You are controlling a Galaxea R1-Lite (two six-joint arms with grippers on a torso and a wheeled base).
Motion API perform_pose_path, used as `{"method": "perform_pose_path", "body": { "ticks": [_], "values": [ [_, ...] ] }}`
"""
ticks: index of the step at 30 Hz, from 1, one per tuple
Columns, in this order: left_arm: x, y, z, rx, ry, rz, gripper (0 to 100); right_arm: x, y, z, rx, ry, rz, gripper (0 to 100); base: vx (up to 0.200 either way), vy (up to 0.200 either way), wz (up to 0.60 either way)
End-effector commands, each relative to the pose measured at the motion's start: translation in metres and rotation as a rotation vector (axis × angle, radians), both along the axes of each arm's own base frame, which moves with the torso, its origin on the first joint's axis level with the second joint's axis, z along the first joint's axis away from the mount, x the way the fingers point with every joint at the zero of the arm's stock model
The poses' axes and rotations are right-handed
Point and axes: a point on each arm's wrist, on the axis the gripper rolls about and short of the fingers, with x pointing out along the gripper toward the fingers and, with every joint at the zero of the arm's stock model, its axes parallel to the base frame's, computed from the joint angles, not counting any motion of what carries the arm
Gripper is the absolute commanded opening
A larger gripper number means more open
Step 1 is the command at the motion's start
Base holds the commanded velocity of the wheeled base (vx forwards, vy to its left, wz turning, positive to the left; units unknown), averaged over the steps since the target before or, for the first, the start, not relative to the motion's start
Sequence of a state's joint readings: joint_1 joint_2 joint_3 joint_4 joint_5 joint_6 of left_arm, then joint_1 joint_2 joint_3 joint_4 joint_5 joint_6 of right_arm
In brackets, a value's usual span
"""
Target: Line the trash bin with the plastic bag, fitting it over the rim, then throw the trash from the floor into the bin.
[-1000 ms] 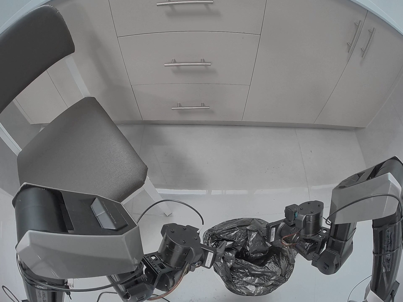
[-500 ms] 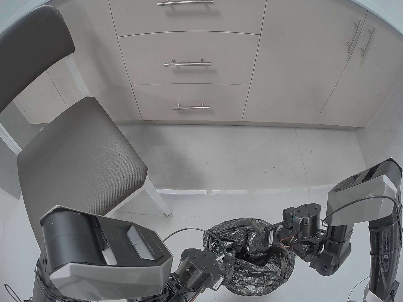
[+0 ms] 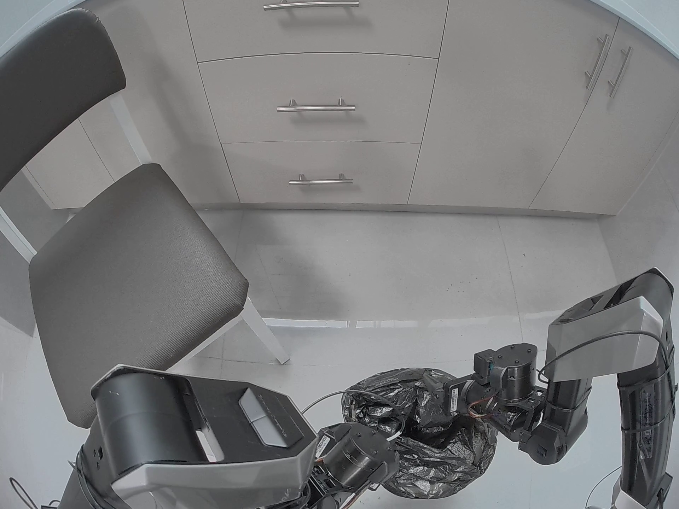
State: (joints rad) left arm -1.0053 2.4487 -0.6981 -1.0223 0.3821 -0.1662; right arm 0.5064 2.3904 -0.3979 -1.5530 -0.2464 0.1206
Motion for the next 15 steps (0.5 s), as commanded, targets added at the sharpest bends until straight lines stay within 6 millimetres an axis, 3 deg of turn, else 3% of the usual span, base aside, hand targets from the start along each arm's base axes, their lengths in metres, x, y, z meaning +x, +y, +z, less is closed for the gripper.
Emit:
{"method": "perform_pose_path", "body": {
  "ticks": [1,15],
  "values": [
    [0.0,0.0,-0.007,0.035,0.02,0.002,100,0.001,0.0,0.0,0.008,-0.013,0.0,100,0.0,0.0,0.0],
    [0.003,0.011,-0.01,0.199,-0.007,0.049,100,0.001,0.0,0.0,0.009,-0.012,-0.002,100,0.0,0.0,0.0]
  ]
}}
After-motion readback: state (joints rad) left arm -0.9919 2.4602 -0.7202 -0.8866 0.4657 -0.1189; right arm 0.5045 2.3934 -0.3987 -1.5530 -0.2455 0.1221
